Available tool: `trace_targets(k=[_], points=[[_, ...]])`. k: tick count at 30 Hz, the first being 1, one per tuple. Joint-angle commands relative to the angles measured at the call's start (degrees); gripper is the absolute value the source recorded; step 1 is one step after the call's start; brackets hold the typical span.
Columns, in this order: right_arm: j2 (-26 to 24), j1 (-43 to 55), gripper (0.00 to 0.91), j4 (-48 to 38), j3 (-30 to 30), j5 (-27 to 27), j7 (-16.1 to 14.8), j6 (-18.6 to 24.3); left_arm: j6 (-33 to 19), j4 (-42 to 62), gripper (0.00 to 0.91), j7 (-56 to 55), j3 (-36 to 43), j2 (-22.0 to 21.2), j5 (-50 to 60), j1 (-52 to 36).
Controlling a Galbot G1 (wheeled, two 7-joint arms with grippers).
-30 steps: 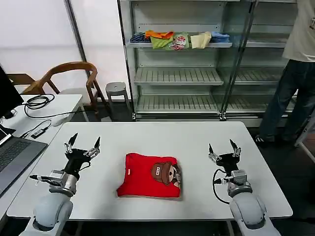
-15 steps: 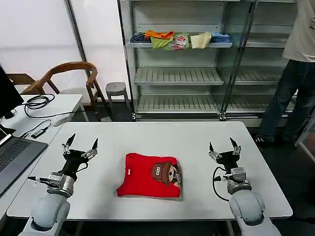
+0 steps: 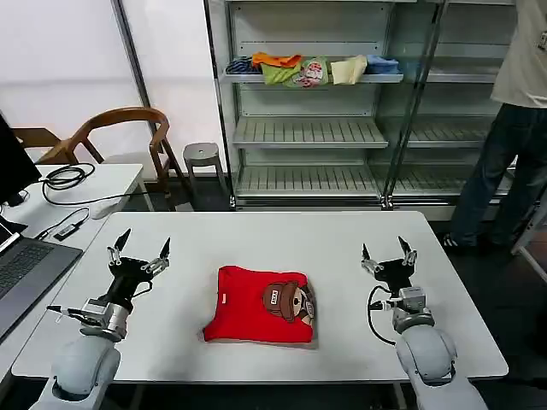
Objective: Fold and organize the clothes.
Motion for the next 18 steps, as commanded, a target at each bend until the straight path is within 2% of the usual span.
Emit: trace_targets(k=[1,10,18], points=[[0.3,0.3,0.907,-0.5,-0.2,-1.5,-0.5,0.3,-0.8,0.0,0.907,1.4,-0.4,0.5,0.5,0.1],[0.3,-0.2,0.907,0.2,0.3,-4.2,-1.9,1.2,-0.1,0.8,0.907,1.1,0.0,1.2,1.0,-0.9],[-0.3,-0.8,0.907,0.8,1.6,-3.5,-2.2,1.6,-0.3,1.7,0.907,0.7,0.4,1.8,1.3,-1.9]])
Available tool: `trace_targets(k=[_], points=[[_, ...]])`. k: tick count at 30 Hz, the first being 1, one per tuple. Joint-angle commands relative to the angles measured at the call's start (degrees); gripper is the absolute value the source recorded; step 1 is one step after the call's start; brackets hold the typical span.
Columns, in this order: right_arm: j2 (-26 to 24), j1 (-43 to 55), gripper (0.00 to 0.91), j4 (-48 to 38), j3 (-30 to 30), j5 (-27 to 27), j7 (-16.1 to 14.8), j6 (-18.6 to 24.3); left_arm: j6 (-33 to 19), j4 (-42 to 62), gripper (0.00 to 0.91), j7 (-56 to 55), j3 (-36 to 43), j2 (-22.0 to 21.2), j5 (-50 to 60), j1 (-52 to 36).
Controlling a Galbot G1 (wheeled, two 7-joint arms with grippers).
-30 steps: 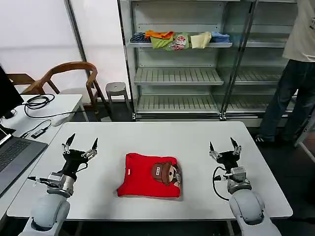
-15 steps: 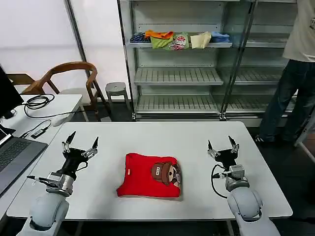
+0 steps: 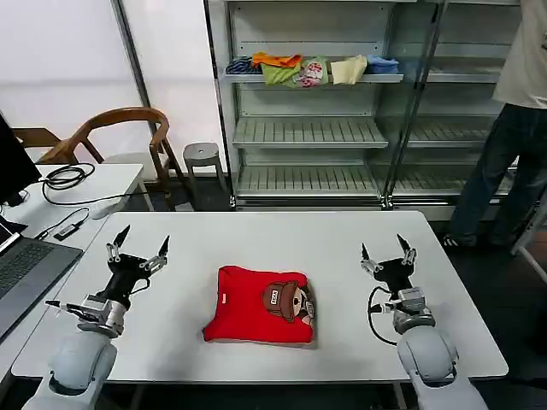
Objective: Fold and organize the clothes.
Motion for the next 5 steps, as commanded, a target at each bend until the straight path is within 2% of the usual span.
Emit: trace_targets(k=[1,5], points=[[-0.3,-0.5,0.907,0.3,1.1,-0.6,-0.8,0.8,0.0,0.1,0.907,-0.1,0.4,0.3,0.4,-0.6],[-0.2,-0.7,0.907,0.4,1.3,-0.5,-1.3,1.1,1.0,-0.8,0.907,-0.7,0.9,0.1,0.5,-0.5]])
